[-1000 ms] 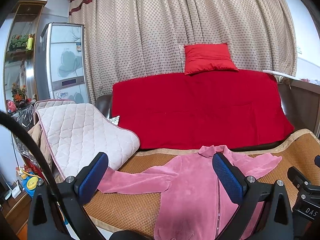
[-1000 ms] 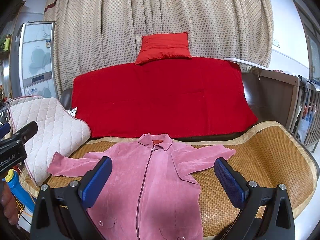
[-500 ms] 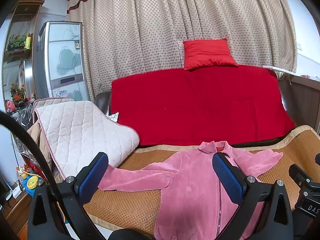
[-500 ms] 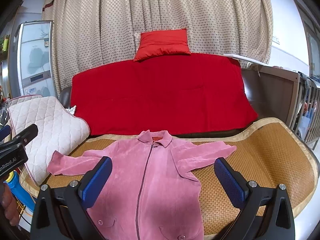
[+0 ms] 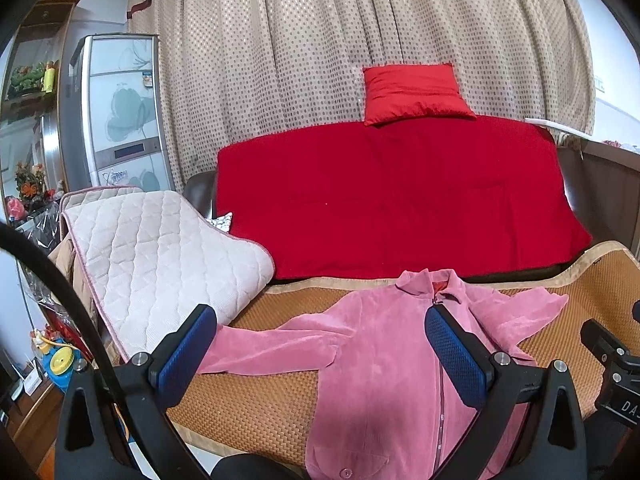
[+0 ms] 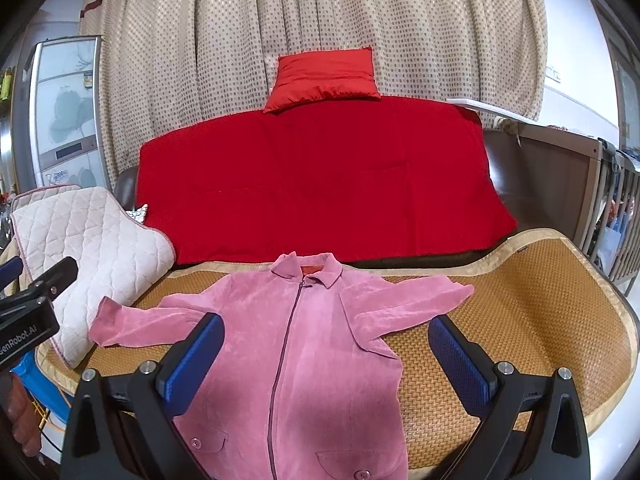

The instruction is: Fold large clothes

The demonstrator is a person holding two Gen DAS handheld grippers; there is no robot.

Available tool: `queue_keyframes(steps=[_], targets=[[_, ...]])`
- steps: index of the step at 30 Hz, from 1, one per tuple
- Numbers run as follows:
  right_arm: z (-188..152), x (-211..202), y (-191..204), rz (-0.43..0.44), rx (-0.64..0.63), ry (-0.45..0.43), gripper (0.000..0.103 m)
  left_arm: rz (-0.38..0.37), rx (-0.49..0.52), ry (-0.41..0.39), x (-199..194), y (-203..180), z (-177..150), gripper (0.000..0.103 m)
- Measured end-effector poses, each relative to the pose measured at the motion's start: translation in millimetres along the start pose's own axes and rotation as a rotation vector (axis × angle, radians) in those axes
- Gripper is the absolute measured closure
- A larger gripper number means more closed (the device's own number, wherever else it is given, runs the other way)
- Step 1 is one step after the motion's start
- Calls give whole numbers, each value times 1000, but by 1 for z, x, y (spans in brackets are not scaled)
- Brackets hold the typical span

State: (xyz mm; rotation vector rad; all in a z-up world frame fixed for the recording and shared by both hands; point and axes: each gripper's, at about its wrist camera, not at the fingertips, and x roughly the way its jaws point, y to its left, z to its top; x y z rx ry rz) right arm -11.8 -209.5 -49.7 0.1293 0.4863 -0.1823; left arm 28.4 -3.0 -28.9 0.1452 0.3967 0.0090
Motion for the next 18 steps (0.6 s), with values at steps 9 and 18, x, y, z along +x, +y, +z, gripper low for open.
queue_keyframes(steps=[9, 18], targets=[[1, 15, -1, -9, 2, 15, 0, -1, 8, 29, 16, -6, -3, 0], [4, 35, -4, -9, 0, 32, 0, -1, 23, 59, 35, -15, -1, 0]])
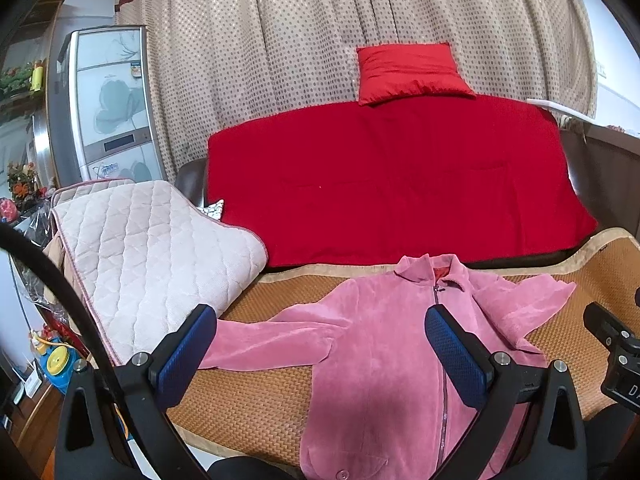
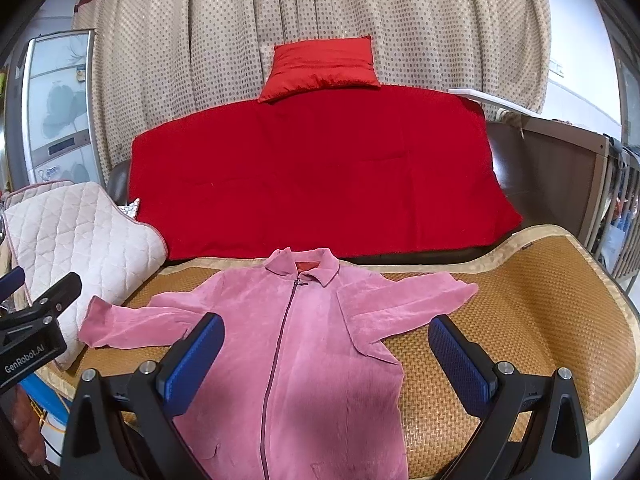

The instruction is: Fold large clothes

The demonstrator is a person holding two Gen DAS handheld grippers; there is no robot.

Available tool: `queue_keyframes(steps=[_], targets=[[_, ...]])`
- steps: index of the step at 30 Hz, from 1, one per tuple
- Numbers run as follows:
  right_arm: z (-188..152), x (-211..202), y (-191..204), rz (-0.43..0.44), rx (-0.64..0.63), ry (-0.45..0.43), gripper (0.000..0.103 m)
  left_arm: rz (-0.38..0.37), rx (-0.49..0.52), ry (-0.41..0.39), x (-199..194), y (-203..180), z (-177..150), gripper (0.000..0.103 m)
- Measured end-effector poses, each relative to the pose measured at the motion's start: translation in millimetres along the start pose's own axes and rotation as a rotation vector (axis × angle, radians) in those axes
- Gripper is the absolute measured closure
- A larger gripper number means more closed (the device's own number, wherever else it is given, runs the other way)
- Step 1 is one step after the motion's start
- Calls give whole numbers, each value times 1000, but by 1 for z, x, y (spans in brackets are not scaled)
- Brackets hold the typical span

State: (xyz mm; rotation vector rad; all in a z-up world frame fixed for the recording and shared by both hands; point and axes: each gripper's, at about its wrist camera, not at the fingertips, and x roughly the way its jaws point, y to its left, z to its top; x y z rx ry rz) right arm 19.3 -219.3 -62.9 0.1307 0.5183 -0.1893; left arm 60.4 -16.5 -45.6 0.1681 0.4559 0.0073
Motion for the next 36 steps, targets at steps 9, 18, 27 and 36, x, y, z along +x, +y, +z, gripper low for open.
queue_keyframes(steps=[9, 18, 27, 36], targets=[[-7, 44, -30, 45, 45, 69, 0, -121, 18, 177, 72, -20, -17, 0], [-28, 178, -196, 93, 446, 218, 0, -139, 35, 380, 207, -62, -62, 0], [-53, 303, -278, 84, 790, 386, 25, -235, 39, 280, 254, -88, -67, 0], [-43, 348, -324, -114, 825, 312, 38, -262, 92, 274, 262, -91, -66, 0]])
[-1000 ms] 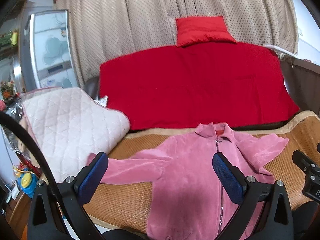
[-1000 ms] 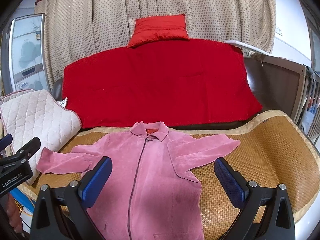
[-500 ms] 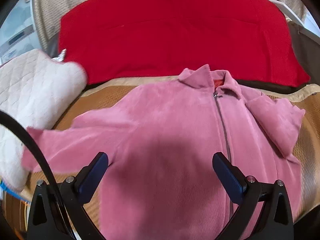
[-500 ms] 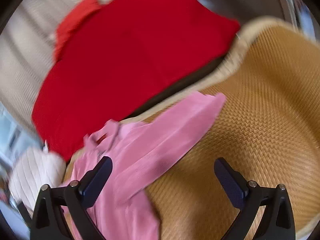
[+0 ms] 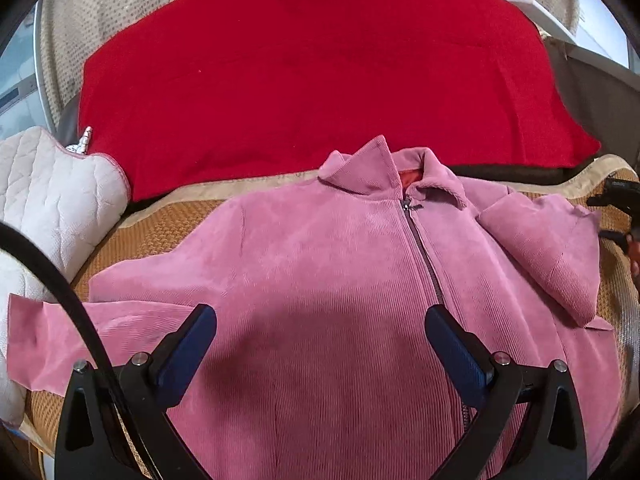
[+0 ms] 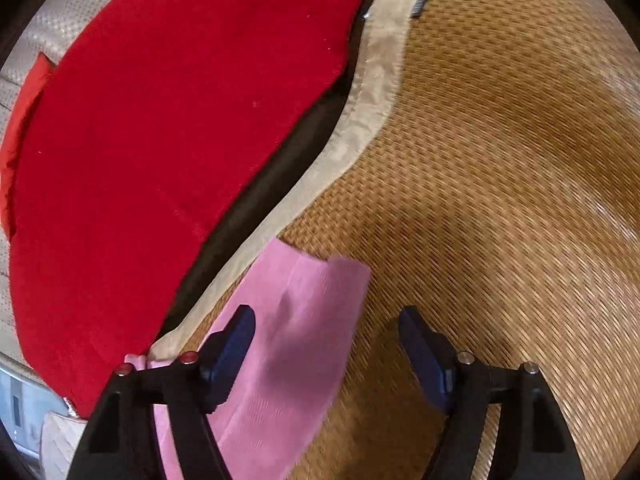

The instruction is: Fold large clothes

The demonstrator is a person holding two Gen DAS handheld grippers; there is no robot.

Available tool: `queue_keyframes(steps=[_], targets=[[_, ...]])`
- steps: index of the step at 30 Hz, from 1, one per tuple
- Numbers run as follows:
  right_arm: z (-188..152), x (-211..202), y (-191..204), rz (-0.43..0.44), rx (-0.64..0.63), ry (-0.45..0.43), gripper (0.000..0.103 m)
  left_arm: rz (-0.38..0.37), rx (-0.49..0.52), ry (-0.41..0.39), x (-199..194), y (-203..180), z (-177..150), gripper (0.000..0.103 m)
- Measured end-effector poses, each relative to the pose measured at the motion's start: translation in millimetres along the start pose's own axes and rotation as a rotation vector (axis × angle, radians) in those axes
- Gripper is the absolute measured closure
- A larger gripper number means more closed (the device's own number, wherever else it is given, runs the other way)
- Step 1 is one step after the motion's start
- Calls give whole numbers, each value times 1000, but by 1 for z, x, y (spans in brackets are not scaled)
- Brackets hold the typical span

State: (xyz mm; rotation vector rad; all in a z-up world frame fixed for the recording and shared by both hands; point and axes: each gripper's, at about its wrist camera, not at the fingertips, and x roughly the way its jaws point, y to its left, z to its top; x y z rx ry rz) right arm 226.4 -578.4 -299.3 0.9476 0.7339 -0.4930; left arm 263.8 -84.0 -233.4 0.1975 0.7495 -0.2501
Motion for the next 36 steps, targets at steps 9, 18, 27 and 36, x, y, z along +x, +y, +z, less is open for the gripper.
queue_keyframes(steps=[9, 18, 27, 36], targets=[[-17, 0, 46, -43, -188, -17, 96, 0, -27, -40, -10, 8, 7, 0], [-87, -89, 147, 404, -368, -21, 97, 49, -114, -146, -51, 48, 11, 0], [-205, -87, 230, 623, -505, 219, 94, 53, -177, -209, -81, 92, -2, 0], [-226, -74, 216, 721, -403, 343, 11, -206, -288, -38, -52, 108, -10, 0]])
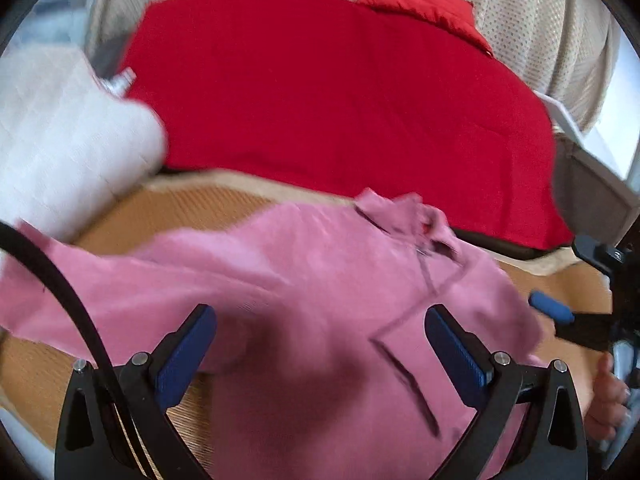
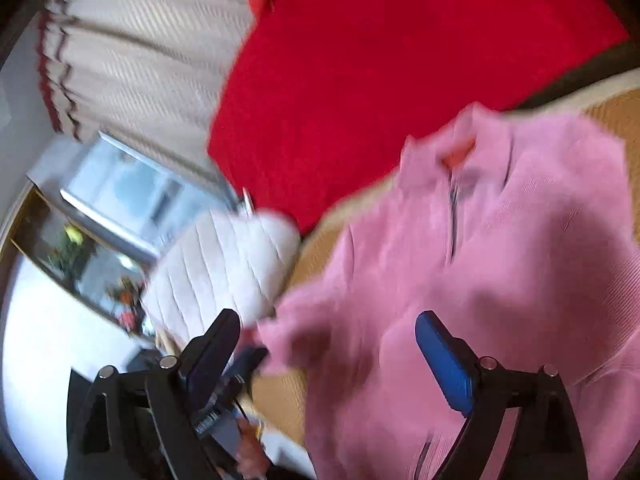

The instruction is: Fold large clothes

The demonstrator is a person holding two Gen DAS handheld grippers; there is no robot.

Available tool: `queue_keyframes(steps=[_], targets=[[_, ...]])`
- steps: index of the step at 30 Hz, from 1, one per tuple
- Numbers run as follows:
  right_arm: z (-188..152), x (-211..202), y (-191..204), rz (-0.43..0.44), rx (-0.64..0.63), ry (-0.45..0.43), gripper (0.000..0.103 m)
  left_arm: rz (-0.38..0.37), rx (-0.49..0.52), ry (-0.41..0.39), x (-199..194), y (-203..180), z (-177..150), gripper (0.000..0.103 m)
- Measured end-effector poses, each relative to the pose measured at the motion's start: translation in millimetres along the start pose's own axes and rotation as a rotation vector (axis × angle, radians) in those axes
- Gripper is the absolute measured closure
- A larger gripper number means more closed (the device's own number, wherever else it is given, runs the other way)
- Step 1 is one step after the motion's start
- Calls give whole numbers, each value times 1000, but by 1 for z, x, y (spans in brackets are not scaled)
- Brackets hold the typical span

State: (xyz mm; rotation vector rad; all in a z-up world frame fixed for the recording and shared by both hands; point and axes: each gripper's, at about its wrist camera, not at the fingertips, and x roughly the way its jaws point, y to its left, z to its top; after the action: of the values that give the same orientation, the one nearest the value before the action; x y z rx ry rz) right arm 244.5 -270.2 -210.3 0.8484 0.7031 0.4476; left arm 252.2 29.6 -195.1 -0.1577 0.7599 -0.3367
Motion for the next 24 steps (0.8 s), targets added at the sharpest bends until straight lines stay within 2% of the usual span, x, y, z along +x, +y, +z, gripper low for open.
queue_keyframes(steps=[3, 5, 6, 8, 9, 10, 15, 18, 20, 21, 23, 24], targets=[[8, -27, -6, -164, -35, -99, 14, -99, -40, 89, 19, -8, -8, 0], [16, -35, -18, -299, -43, -123, 23, -148, -45, 168, 29, -17, -16, 1], [20, -36, -28, -370, -48, -117, 29, -194, -51, 213, 38, -24, -21, 3], [24, -32, -47, -463, -57, -79, 48, -246, -48, 248, 48, -37, -28, 20], [24, -33, -56, -494, -58, -61, 66, -263, -34, 271, 54, -44, -30, 23], [24, -30, -63, -527, -57, -38, 68, -278, -22, 300, 62, -52, -34, 24], [24, -38, -80, -517, -19, -43, 68, -303, -59, 418, 98, -72, -46, 24], [25, -45, -82, -511, -24, -53, 68, -330, -51, 382, 102, -82, -46, 24], [23, -50, -81, -515, -28, -55, 68, -349, -47, 377, 104, -84, -45, 48], [22, -52, -81, -518, -30, -55, 68, -341, -49, 372, 105, -84, -44, 54], [22, -54, -83, -527, -31, -61, 68, -345, -50, 340, 107, -81, -40, 88], [23, -57, -83, -528, -34, -67, 68, -357, -61, 324, 107, -79, -38, 93]])
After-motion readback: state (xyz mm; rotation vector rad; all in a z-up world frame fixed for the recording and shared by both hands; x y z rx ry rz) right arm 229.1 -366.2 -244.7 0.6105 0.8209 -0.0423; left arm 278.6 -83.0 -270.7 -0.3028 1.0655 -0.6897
